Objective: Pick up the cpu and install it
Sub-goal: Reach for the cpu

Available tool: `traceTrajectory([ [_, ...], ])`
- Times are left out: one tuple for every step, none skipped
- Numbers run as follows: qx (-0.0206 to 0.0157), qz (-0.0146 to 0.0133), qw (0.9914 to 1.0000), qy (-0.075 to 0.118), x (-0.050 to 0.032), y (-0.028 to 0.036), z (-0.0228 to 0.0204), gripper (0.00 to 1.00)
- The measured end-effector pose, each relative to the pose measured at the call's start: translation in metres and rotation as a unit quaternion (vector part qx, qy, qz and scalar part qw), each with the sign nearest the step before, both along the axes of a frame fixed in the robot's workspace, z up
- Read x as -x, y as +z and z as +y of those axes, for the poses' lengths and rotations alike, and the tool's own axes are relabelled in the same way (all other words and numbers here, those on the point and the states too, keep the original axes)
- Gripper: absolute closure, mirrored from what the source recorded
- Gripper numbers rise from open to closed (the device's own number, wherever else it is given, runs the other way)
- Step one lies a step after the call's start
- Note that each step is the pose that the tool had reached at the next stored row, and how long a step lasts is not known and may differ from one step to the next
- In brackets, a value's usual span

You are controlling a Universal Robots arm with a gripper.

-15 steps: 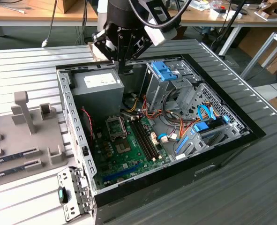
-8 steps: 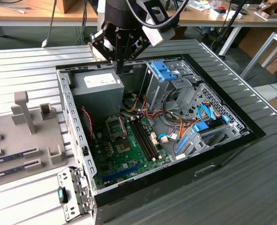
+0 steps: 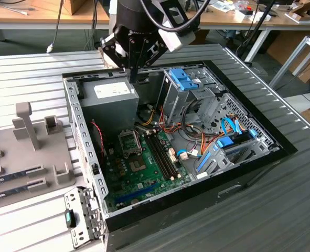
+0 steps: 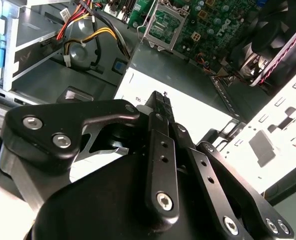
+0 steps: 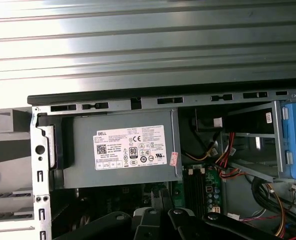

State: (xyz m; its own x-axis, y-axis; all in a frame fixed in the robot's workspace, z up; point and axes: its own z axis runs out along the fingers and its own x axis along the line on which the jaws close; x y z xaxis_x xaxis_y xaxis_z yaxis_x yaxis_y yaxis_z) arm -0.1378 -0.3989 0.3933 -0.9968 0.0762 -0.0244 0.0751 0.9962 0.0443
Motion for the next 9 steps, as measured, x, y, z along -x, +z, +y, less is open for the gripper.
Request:
traceTrajectory([
  [0.0, 0.0, 1.0, 0.0, 0.0002, 0.0, 0.0, 0.89],
  [0.0, 0.0, 1.0, 0.0, 0.0005, 0.0, 0.0, 0.89],
  [0.0, 0.0, 1.0, 0.0, 0.0008, 0.0, 0.0, 0.89],
  [0.0, 0.0, 1.0, 0.0, 0.001, 0.0, 0.0, 0.89],
  [0.0, 0.0, 1.0, 0.0, 0.0015, 0.0, 0.0, 0.89],
  [0.0, 0.0, 1.0, 0.0, 0.0019, 0.0, 0.0, 0.89],
  [0.0, 0.0, 1.0, 0.0, 0.0023, 0.0, 0.0, 0.89],
  [0.0, 0.0, 1.0, 0.0, 0.0027, 0.0, 0.0, 0.89],
  [0.0, 0.0, 1.0, 0.0, 0.003, 0.0, 0.0, 0.89],
])
